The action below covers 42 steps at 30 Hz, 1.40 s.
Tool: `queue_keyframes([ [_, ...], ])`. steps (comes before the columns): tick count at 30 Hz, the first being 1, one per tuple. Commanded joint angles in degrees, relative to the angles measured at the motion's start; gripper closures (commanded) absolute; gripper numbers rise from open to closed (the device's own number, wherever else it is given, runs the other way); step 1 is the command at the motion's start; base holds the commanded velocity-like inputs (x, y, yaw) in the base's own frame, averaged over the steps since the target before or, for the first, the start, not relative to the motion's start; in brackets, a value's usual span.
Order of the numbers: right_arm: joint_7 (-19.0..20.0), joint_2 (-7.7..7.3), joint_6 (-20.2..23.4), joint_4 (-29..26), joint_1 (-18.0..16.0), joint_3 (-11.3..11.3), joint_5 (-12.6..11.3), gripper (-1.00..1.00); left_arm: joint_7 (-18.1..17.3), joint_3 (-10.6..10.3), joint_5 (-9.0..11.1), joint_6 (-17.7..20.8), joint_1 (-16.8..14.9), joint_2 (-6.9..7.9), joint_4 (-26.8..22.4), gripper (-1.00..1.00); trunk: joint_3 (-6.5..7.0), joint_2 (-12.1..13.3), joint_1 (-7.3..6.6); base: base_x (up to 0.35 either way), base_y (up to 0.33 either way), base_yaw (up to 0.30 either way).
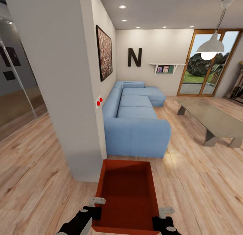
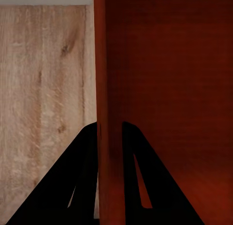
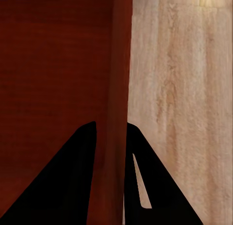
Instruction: Move the two storage containers from the living room to the garage. In the garage, place one container on the floor and stack the other container on top of it (either order is fine).
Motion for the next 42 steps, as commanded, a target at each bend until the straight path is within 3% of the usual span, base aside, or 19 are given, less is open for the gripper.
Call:
queue_keyframes([
  [1,-0.5,-0.04,-0.4,0.0,-0.1,-0.4,-0.2,1.0,0.4,-0.9,0.2,0.3,0.0,-0.03,0.1,1.0,-0.07,-0.1,0.01,0.0,0.0,0.3],
  [42,-0.5,-0.04,-0.5,0.0,-0.1,-0.4,-0.2,1.0,0.4,-0.9,0.2,0.2,0.0,-0.03,0.1,1.0,-0.07,-0.1,0.01,0.0,0.0,0.297],
])
